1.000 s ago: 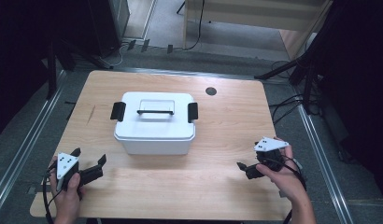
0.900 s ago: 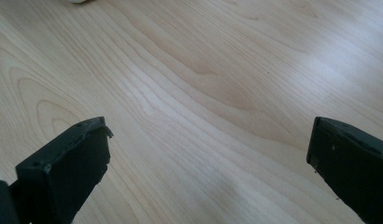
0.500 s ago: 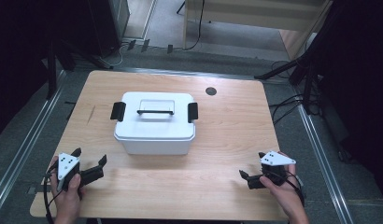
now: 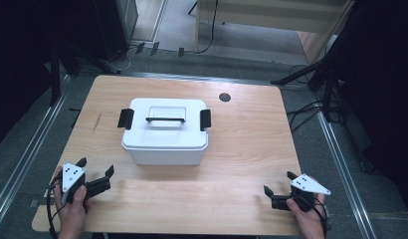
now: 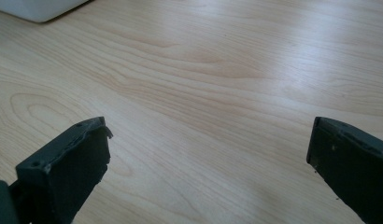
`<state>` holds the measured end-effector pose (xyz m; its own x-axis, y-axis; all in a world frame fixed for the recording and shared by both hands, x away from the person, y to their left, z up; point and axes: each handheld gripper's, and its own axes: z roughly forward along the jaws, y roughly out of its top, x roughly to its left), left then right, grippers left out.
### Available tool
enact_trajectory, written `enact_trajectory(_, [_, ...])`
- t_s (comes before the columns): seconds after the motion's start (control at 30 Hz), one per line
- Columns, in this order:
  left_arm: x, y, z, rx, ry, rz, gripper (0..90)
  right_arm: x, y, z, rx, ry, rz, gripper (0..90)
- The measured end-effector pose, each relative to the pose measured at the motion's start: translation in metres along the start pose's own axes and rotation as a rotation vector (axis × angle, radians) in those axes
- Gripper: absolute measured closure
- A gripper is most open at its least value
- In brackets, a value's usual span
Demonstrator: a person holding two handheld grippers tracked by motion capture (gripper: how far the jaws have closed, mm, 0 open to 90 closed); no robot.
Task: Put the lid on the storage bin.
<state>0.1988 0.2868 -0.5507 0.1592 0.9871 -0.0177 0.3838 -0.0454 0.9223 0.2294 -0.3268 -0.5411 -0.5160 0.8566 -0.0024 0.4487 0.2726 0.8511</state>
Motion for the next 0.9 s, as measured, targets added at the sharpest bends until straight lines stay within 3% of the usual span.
enact_trajectory(0.43, [0.0, 0.0, 0.001, 0.005, 0.0, 0.005, 7.0, -0.004, -0.017, -0.019, -0.072, -0.077, 0.057, 0.0])
enact_trajectory(0.9, [-0.002, 0.0, 0.001, 0.007, 0.008, 0.011, 7.1, -0.012, -0.018, -0.02, -0.088, -0.102, 0.149, 0.0])
